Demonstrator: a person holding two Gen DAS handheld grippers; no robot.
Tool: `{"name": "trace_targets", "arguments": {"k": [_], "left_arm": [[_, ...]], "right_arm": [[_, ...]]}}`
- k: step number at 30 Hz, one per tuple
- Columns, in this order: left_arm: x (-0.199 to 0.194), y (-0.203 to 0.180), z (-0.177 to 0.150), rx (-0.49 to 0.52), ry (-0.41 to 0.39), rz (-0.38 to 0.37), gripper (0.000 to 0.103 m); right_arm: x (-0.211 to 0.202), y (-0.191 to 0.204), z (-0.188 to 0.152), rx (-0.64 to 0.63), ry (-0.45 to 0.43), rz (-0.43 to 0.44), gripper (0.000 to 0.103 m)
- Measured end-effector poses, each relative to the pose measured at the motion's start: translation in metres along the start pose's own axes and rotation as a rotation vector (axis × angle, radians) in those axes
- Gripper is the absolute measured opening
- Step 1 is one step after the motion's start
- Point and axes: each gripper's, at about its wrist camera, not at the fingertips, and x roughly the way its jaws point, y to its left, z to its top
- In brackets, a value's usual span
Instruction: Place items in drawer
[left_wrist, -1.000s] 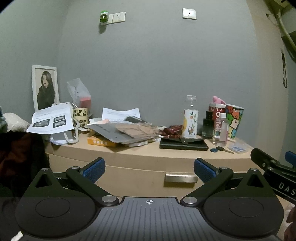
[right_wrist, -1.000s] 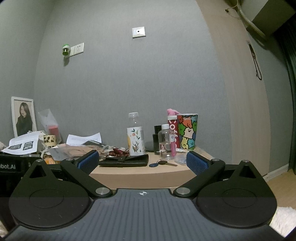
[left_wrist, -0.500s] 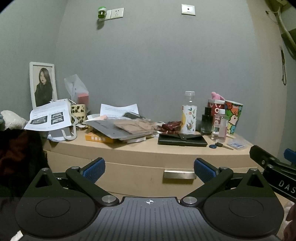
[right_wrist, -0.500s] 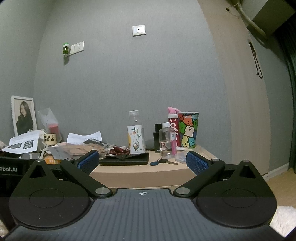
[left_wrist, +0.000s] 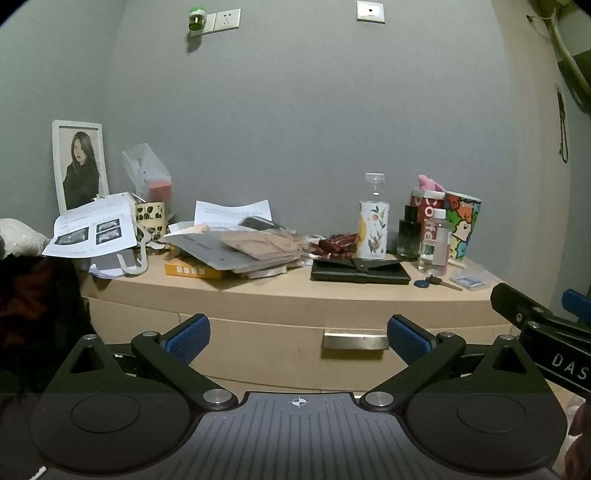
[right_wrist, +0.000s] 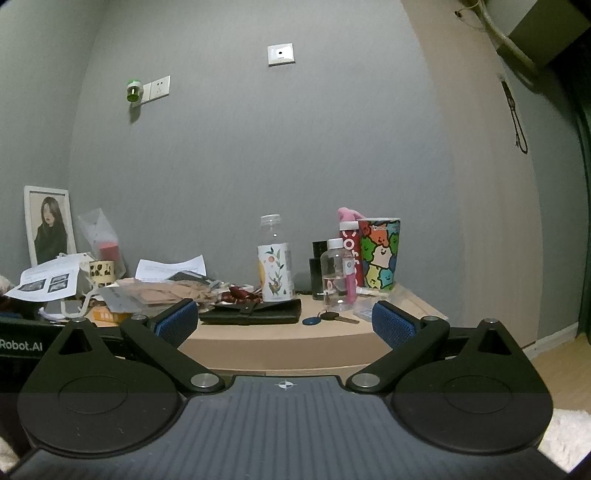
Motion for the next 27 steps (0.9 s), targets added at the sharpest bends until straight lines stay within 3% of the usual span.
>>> {"name": "trace_targets", "arguments": {"k": [11,27], "left_arm": [[0.023,0.002,0.006,0.012,0.055,-0.015,0.103],[0.123,0.035,-0.018,0.061,0.277,-0.004,0.103]], "right_arm": [[0.022,0.007,0.006,0.0,0.109,-0.006,0.103],[0.11,0.038,-0.012,-0.024,0.368,0.004,0.103]]}}
